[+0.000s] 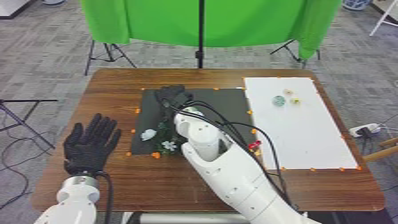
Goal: Arrange flowers
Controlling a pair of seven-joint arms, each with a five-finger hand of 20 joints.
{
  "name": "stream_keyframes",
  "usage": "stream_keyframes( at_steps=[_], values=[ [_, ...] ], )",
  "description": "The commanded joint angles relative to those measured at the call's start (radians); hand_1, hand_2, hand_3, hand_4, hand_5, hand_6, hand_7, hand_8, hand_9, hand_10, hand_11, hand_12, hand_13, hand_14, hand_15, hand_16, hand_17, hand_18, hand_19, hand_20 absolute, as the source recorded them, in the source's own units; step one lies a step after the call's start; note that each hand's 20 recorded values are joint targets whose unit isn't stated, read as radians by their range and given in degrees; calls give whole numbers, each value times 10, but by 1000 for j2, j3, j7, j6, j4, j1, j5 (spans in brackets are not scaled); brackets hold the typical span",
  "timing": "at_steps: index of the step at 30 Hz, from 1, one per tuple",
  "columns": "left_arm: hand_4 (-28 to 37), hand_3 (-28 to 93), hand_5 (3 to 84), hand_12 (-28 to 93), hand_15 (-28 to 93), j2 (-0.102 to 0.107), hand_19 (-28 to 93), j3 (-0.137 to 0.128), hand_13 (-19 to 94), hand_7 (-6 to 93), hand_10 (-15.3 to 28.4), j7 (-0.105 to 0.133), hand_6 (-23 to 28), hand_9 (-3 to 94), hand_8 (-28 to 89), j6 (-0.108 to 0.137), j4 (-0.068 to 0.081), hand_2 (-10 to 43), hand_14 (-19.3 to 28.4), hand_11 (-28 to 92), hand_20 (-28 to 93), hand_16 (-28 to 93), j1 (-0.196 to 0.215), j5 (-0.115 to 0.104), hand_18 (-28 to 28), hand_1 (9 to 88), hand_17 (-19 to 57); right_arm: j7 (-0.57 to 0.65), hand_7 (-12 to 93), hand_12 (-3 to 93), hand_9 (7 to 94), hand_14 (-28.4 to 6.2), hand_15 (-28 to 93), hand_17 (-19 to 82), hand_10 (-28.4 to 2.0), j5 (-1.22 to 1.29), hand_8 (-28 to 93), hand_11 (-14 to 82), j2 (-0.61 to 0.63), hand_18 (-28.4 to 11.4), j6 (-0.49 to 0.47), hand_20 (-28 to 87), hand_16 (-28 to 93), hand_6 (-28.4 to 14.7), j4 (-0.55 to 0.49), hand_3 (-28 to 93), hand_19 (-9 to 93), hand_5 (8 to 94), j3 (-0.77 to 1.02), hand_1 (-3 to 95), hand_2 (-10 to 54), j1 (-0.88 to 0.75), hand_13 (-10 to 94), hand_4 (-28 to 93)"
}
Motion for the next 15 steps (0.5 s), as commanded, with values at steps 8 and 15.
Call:
stream_keyframes(
  at_steps=[8,15],
  values=[
    [-283,769,482,92,427,-43,409,-27,305,133,164,-16,111,419,-103,-4,-7,155,163,259,143,-99,53,6,148,280,-82,70,209,302,684,-142,767,326,-143,202,-148,313,149,-255,-48,577,303,-24,-221,766,932,625,39,486,-95,-26,602,-283],
    [-283,782,469,92,416,-52,400,-44,302,128,163,0,107,411,-102,-66,-1,120,163,251,140,-98,77,26,148,265,-81,132,176,182,609,-133,590,286,-165,316,-136,254,330,-237,-128,454,198,-33,-368,809,814,567,218,458,-95,-61,578,-283]
  ],
)
